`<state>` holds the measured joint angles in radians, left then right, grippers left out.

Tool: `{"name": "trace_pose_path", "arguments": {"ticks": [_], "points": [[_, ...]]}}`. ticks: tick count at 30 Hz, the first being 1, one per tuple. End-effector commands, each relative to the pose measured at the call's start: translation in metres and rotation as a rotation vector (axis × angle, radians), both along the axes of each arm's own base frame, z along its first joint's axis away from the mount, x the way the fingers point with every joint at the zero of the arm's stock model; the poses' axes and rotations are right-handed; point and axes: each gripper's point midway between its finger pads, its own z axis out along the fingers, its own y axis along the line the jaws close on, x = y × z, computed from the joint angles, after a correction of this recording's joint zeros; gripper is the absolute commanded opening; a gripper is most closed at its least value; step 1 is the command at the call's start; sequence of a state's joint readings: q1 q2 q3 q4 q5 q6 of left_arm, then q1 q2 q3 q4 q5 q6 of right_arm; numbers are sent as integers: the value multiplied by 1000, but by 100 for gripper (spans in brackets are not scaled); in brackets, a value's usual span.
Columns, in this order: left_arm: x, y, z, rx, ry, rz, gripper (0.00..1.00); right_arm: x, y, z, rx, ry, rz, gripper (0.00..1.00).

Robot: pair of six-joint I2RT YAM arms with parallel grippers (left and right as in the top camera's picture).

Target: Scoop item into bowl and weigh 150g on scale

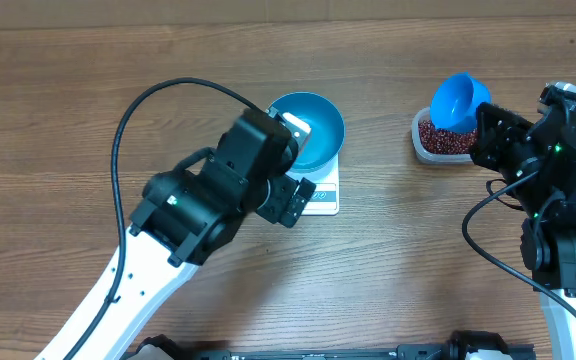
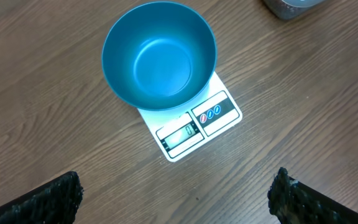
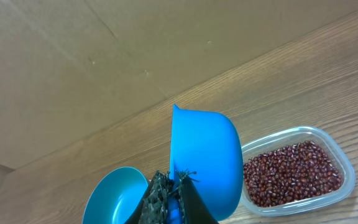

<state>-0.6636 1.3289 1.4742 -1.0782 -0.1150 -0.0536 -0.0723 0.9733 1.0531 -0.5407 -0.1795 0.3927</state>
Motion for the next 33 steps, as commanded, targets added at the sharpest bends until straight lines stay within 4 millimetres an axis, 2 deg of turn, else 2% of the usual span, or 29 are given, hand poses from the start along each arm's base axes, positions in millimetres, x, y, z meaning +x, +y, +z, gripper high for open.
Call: {"name": "trace_pose_path", "arguments": {"ticks": [1,7,12,15,22,33], "points": [[-3,3,-12,32,5,48,100,-1,-1,20,1,-49,-2,4],[-13,10,-17,26,-4,48,100,-1,-1,20,1,-49,-2,4],[-25,13,1,-44,-83,1,100,-1,-1,20,3,-49,1,4],[-27,16,5,-72,-114,5,99,-1,1,20,6,-50,12,4],[-31,15,-10,-87,-66,20,100,-1,2,21,8,-51,15,4],[-26,12,-11,-103,-74,29,100,-1,2,20,7,-49,15,4]]}}
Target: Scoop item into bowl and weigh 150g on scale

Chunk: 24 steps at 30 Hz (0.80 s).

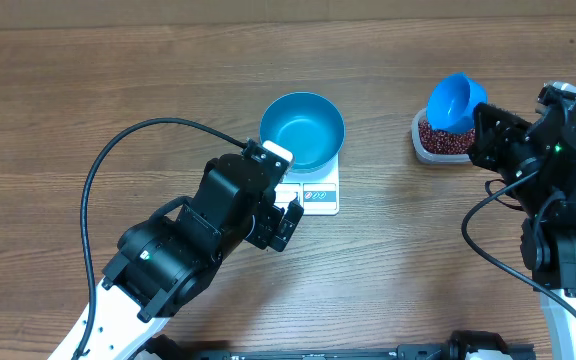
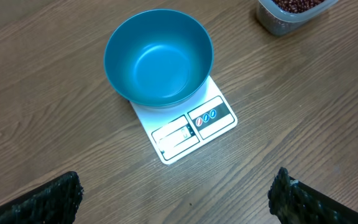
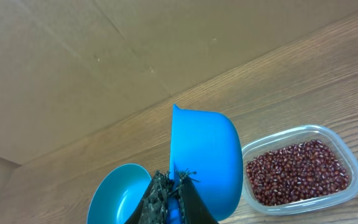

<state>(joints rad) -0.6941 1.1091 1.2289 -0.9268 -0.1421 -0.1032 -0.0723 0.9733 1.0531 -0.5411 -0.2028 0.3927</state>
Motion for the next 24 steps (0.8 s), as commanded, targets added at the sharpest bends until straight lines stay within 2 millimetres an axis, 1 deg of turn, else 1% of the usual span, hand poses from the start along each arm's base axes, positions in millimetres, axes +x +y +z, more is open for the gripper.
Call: {"name": "trace_pose_path", "arguments": {"ticks": [1,14,18,24], "points": [[-1,-2,-5,-12,22,3,99,0,-2,20,-1,-50,-7,4],[-1,-2,-5,-11,22,3,99,0,-2,19,-11,-46,-3,4],[-1,-2,-5,-11,22,3,100,6,-3,8,-36,-16,8,4],[-1,-2,-5,-11,22,3,100,26,-4,-18,-87,58,38,4]]}}
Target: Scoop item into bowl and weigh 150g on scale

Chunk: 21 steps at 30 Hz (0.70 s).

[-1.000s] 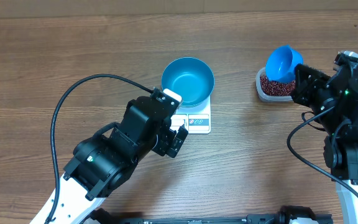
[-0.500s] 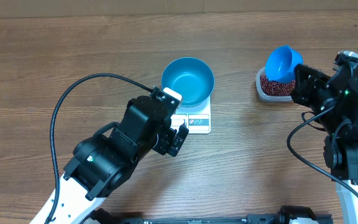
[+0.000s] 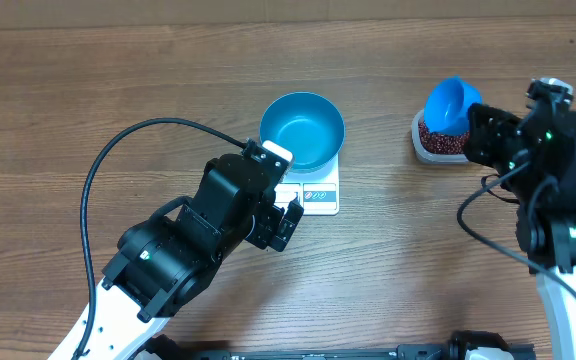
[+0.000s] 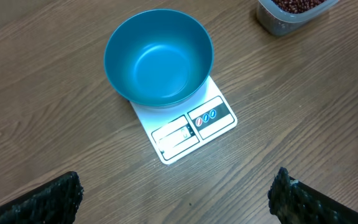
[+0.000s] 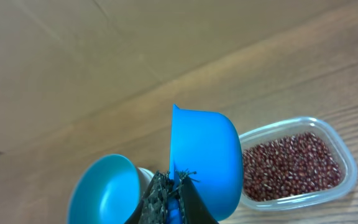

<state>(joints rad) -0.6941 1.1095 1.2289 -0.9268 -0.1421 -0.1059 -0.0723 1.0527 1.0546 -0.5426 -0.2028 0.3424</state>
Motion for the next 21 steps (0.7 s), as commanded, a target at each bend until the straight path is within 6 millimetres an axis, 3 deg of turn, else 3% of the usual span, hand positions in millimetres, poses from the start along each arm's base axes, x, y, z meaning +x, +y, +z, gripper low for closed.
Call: {"name": "trace_pose_path", "arguments": {"ticks": [1,9,17,21], "points": [[-1,-2,-5,-10,20,1,99,16,-4,3,-56,-2,24,4],[-1,-2,-5,-10,21,1,99,46,-13,-4,-196,93,99,4],[-1,-2,-5,-10,21,1,100,61,-57,-14,-382,220,-2,4],[-1,-2,-5,-10,21,1,100,64,-64,-19,-425,234,0,4]]}}
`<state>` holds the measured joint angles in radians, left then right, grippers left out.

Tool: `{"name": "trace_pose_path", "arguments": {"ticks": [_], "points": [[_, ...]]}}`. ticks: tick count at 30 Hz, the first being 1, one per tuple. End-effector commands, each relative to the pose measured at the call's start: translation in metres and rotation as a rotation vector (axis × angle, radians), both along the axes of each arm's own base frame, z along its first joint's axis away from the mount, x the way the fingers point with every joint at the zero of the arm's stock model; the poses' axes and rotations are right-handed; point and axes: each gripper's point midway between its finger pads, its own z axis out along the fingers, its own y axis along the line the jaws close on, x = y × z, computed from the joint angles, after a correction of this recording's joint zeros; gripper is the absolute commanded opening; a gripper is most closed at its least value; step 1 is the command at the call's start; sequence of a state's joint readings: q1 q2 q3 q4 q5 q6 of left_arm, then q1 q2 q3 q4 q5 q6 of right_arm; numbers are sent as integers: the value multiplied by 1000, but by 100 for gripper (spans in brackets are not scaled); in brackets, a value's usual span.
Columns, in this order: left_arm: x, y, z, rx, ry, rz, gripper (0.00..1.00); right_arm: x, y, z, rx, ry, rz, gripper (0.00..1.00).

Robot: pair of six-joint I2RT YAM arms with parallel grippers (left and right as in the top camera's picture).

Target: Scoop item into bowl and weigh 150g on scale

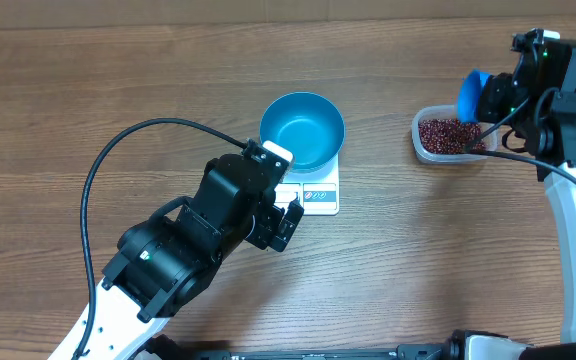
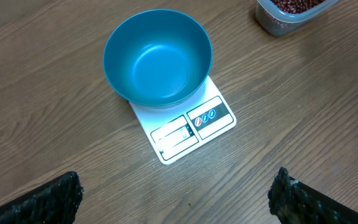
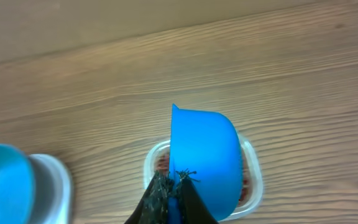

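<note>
An empty blue bowl (image 1: 302, 131) stands on a white scale (image 1: 313, 196) at mid table; the left wrist view shows the bowl (image 2: 158, 57) and the scale (image 2: 188, 129) too. My left gripper (image 2: 174, 194) is open, hovering just in front of the scale. A clear tub of red beans (image 1: 446, 135) sits at the right. My right gripper (image 3: 174, 196) is shut on the handle of a bright blue scoop (image 3: 205, 155), held above the tub (image 3: 250, 180) near its right end. The scoop (image 1: 470, 94) is tilted on edge.
Brown wooden table (image 1: 88, 110) all round. A black cable (image 1: 118, 150) loops over the left arm. The tub of beans (image 2: 288, 12) shows at the top right of the left wrist view.
My right arm has swung up and to the right, and the scoop now hangs over the right end of the bean tub instead of its left end. The left arm is unchanged.
My left gripper was open close over the bowl and scale, then it stood drawn back to the front left, where it has stayed. My right gripper kept the blue scoop throughout, first over the tub's left part, now over its right end.
</note>
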<state>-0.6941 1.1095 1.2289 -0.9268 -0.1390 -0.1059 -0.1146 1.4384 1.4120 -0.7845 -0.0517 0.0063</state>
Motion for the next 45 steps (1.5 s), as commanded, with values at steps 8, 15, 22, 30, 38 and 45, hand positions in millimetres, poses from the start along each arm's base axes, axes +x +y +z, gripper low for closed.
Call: {"name": "trace_pose_path", "arguments": {"ticks": [8,15,22,30,38,45], "points": [[-1,-1,-5,-9,19,3,100,22,-30,-21,-130,47,-34,4],[-1,-1,-5,-9,19,3,100,29,-30,-32,-133,65,-27,4],[-1,-1,-5,-8,19,3,100,21,-29,-40,-182,114,32,4],[-1,-1,-5,-8,19,3,100,14,-33,-45,-290,168,64,4],[-1,-1,-5,-8,19,3,99,15,-17,-44,-377,179,90,4],[-1,-1,-5,-9,19,3,100,16,-1,-41,-448,179,101,4]]}}
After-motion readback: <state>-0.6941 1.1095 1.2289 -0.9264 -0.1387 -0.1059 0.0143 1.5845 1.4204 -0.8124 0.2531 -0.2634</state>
